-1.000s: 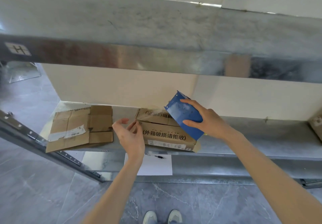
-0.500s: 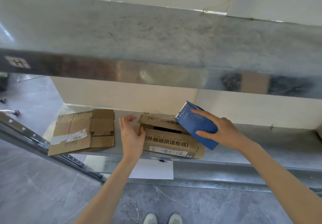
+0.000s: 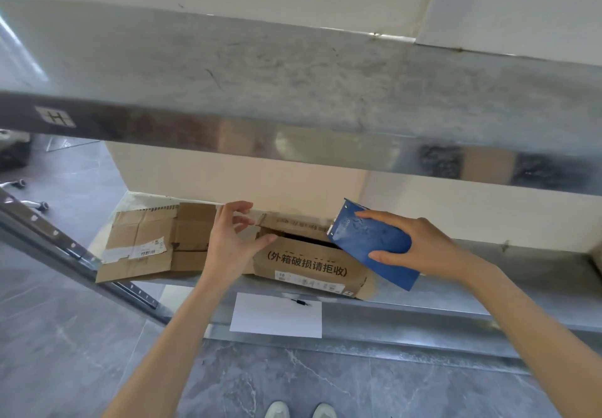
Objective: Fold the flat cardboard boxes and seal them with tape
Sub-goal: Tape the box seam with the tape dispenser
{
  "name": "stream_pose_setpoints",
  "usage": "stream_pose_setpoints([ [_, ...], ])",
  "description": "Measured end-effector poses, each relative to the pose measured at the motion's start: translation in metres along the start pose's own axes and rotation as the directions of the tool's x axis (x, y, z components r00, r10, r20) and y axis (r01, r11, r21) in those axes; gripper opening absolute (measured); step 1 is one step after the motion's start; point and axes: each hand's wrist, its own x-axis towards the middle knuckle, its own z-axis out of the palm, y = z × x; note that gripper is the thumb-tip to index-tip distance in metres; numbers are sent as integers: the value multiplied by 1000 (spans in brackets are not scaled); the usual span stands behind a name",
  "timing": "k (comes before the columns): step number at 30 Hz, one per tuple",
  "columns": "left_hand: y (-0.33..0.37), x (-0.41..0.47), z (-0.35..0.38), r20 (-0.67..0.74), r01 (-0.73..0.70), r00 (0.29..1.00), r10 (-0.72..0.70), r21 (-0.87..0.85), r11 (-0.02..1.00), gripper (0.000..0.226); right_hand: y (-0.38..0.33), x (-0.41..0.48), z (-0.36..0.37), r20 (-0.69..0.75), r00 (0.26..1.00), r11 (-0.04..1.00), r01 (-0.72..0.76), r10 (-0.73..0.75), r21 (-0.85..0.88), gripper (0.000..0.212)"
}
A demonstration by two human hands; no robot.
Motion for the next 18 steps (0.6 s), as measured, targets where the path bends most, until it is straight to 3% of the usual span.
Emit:
stream_pose_setpoints([
  [7,-10,-7,-2,-66,22,998,-14,127,992,66,-12,-7,-3,18,998,995,56,-58,81,63],
  [18,-12,7,4,26,10,1000,-11,16,1000,65,-9,-11,-10,41,999,989,22,-28,144,61],
])
